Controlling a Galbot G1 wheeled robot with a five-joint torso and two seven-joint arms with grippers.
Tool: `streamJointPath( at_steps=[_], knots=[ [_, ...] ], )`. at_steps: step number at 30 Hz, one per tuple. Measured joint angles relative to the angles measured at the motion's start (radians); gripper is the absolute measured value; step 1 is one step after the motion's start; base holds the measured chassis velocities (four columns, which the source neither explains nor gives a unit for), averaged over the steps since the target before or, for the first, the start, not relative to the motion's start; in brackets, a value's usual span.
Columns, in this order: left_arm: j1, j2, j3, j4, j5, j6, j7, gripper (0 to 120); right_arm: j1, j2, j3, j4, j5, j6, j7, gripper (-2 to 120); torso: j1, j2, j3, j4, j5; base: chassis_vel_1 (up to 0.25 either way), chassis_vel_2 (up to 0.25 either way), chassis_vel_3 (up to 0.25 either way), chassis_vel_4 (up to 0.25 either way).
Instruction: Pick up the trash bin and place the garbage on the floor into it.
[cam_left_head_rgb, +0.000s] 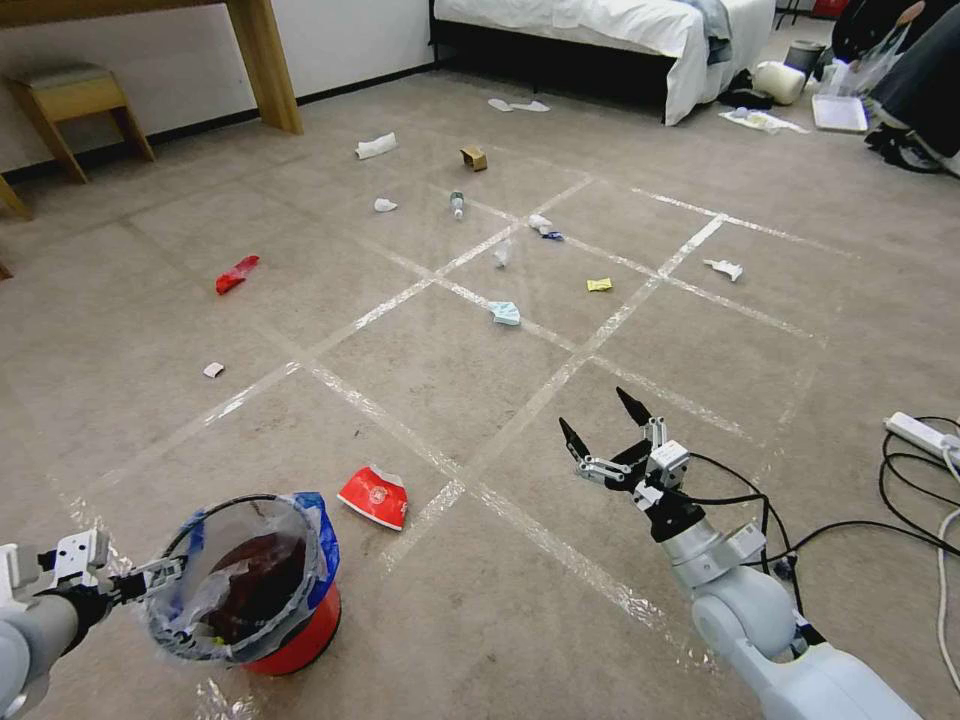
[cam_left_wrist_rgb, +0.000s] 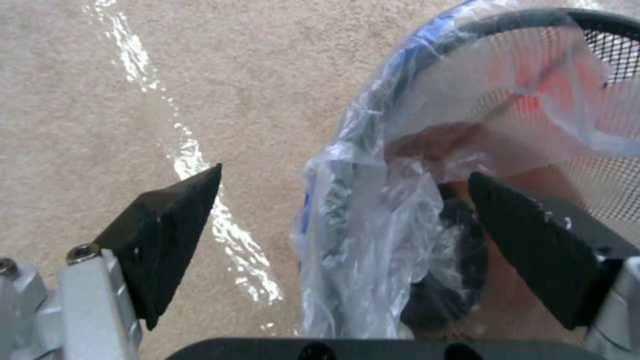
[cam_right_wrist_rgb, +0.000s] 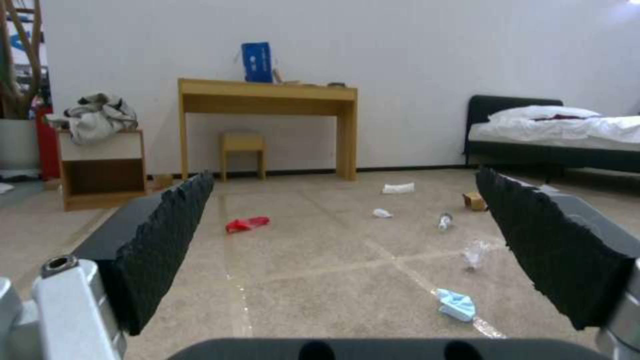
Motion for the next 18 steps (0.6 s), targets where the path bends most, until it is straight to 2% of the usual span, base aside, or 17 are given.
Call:
streamJointPath(
  at_steps=[8, 18],
  knots=[
    [-0.03, -0.003, 0.029, 0.029, -0.022, 0.006, 0.01, 98, 0.008, 0.0, -0.002, -0.006, 0.0, 0.0, 0.0, 100, 0.0, 0.0, 0.0, 0.0001, 0.0, 0.0, 0.0, 0.0, 0.0],
    [-0.09, -0.023, 0.089, 0.075, -0.029, 0.007, 0.023, 98, 0.015, 0.001, -0.005, -0.017, -0.001, 0.0, -0.002, 100, 0.0, 0.0, 0.0, 0.0, 0.0, 0.0, 0.0, 0.0, 0.0]
  ],
)
